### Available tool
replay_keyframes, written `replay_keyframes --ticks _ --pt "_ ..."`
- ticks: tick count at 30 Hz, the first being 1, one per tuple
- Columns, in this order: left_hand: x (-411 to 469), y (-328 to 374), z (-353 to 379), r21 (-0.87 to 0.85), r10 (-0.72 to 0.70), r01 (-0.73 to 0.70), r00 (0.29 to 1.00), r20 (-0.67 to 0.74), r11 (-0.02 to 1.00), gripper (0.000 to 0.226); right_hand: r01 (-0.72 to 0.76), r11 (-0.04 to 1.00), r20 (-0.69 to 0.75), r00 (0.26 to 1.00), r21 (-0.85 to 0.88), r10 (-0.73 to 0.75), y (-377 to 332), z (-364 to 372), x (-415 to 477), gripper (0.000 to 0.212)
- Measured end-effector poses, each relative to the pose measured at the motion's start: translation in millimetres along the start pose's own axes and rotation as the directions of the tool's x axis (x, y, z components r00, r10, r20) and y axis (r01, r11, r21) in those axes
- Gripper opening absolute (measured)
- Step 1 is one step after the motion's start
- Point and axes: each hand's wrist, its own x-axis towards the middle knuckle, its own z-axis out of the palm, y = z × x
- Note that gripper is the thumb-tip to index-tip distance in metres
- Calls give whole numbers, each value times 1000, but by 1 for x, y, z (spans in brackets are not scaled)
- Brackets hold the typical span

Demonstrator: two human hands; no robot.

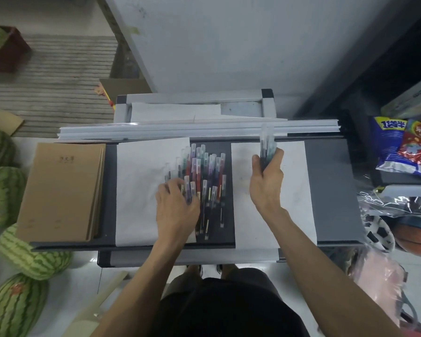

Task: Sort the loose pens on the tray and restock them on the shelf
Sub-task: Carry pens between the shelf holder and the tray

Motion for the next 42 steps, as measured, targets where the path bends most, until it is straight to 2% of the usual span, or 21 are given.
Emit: replay_keyframes --ticks 2,6,10,13,15,16,19,23,27,32,35,39,42 --pt "5 -2 -5 0 -37 37 999 -29 999 51 33 992 -47 999 126 -27 -5 3 2 18" --pt "14 -5 -16 10 -155 154 988 19 988 79 151 967 -132 983 206 -125 -12 13 1 14" --pt "20 -1 -18 6 -263 264 959 103 964 89 375 909 -195 920 185 -340 0 24 4 10" --pt "20 3 -14 41 -268 265 956 122 964 89 444 881 -193 890 165 -412 19 30 5 27" --pt "19 4 -12 53 -274 269 956 108 962 91 439 883 -189 893 166 -409 28 31 4 43" --pt "19 3 -11 57 -277 272 955 104 961 93 435 885 -182 895 164 -407 34 31 4 44" --pt "18 -1 -9 77 -278 271 956 97 959 96 436 894 -152 896 107 -418 55 33 6 22" --pt "14 -7 -6 93 -280 271 955 94 958 93 360 927 -93 932 106 -351 64 31 7 15" --pt "15 -9 -4 120 -274 265 959 69 957 91 351 922 -82 936 165 -342 55 28 9 41" --pt "16 -9 -1 135 -273 264 960 53 955 90 330 906 -96 944 265 -315 43 28 8 53" --pt "16 -13 1 138 -269 260 962 51 956 91 263 925 -69 965 273 -254 45 31 5 57" --pt "17 -13 -1 136 -262 252 964 56 958 93 178 968 19 983 177 -184 37 29 0 50" --pt "17 -15 -1 133 -255 246 966 53 960 92 124 992 179 976 15 -124 23 29 -8 39"
